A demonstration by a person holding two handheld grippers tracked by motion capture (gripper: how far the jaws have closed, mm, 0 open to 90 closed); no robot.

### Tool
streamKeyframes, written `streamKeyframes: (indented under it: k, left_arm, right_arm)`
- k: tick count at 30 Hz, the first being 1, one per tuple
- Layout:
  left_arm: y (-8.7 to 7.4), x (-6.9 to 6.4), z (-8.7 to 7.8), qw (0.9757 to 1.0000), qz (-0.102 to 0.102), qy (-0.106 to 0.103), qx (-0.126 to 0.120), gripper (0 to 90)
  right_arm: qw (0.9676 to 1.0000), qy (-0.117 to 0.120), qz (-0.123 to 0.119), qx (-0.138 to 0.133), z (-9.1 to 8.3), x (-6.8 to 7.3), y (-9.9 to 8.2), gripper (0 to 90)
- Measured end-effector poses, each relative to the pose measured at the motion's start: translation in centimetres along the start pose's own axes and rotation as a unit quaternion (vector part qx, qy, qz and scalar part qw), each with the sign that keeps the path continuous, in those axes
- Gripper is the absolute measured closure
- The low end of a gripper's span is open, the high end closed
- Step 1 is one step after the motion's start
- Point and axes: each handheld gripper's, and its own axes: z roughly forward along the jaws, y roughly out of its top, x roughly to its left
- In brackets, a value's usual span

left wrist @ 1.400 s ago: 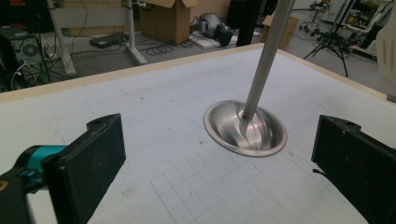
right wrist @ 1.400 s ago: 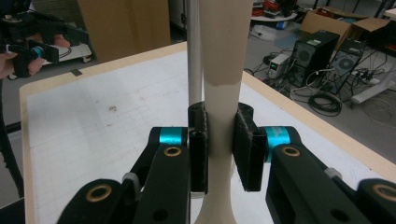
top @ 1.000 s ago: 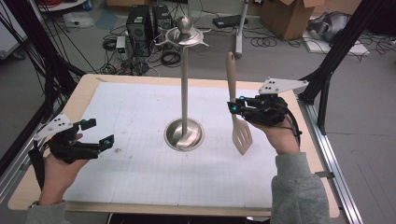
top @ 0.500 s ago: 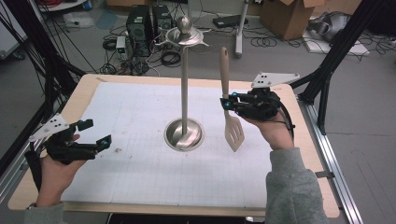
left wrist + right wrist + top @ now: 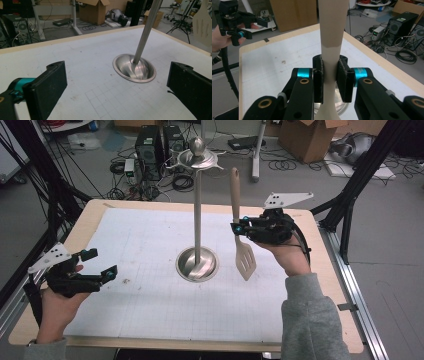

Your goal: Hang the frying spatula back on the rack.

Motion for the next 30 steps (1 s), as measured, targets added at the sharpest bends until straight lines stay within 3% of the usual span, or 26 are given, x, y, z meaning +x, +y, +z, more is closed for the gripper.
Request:
streamKeyframes:
  k: [6,9,30]
  left_arm:
    - [0.0,0.0,-0.2,1.0000,0.000,0.001,-0.001,3.3]
    - [0.0,0.0,-0.4,1.0000,-0.002,0.003,-0.004,3.3]
    - [-0.1,0.2,-0.9,0.9999,-0.001,0.015,-0.004,4.2]
  right_arm:
    - [1.0000,0.003,0.000,0.002,0.4,-0.1,0.3,77.7]
    - [0.9999,-0.007,-0.005,0.005,0.6,0.0,0.6,77.8]
    - [1.0000,0.002,-0.006,0.006,1.4,0.0,1.0,77.7]
